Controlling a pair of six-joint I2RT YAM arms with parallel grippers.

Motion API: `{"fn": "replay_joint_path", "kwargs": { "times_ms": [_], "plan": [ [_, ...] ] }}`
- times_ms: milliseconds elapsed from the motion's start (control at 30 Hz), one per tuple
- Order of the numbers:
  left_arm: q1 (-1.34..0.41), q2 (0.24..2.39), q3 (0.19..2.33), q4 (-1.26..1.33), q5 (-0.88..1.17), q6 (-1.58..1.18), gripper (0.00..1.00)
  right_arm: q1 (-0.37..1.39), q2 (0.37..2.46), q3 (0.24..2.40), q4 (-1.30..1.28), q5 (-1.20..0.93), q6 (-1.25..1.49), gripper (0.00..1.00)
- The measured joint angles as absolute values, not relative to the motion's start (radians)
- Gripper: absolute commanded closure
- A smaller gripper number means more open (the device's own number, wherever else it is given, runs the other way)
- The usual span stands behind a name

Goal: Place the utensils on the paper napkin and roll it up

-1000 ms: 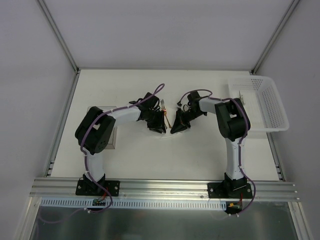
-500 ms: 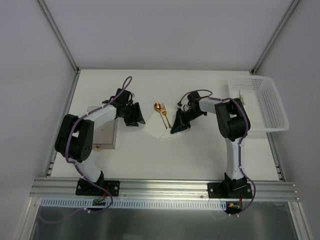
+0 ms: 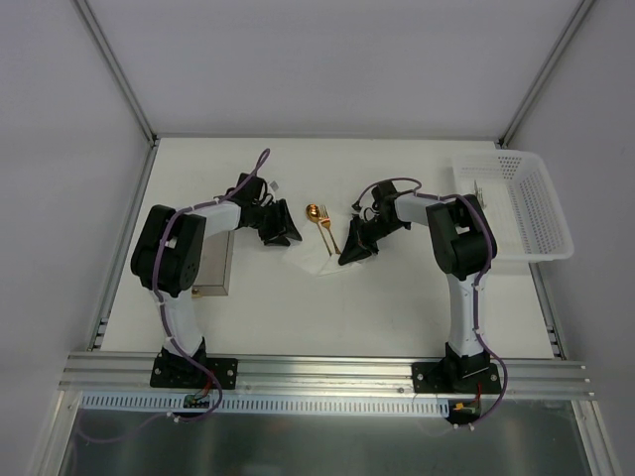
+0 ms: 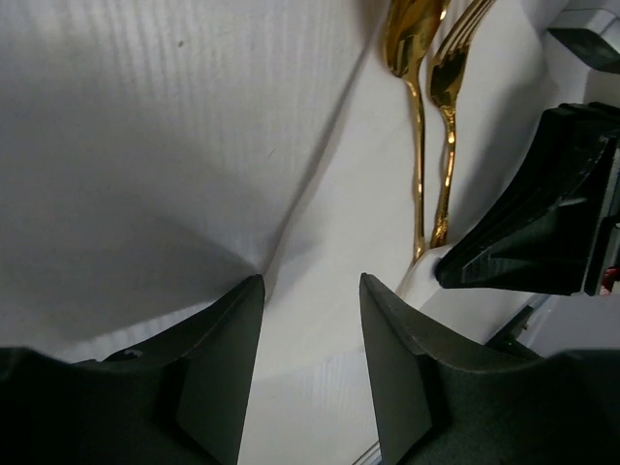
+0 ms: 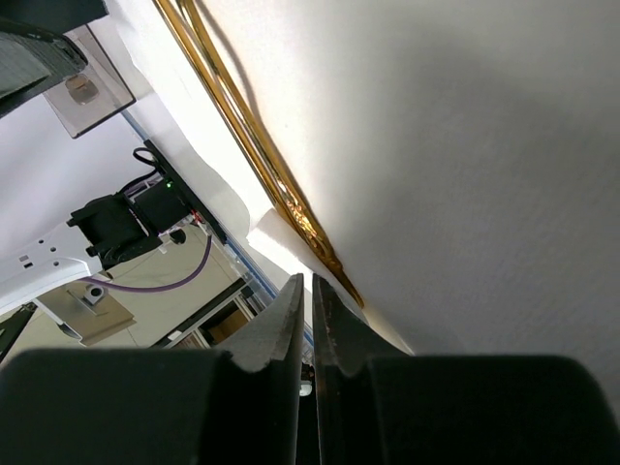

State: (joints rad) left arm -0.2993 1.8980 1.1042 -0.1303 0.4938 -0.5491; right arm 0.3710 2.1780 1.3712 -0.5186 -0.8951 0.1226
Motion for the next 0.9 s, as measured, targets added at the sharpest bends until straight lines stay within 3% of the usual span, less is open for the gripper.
{"fn": "replay_joint_path", "kwargs": {
  "times_ms": [467,900],
  "plan": [
    [-0.299,1.997,1.101,0.086,0.702,-0.626,0.53,0.371,2.178,1.371,-0.519,-0.894,0.124,0.89],
    [-0.299,1.869,0.809,0.277,0.796,-0.695,0.49,0.371,2.178,1.371,-0.519,-0.894,0.124,0.9]
  ]
}}
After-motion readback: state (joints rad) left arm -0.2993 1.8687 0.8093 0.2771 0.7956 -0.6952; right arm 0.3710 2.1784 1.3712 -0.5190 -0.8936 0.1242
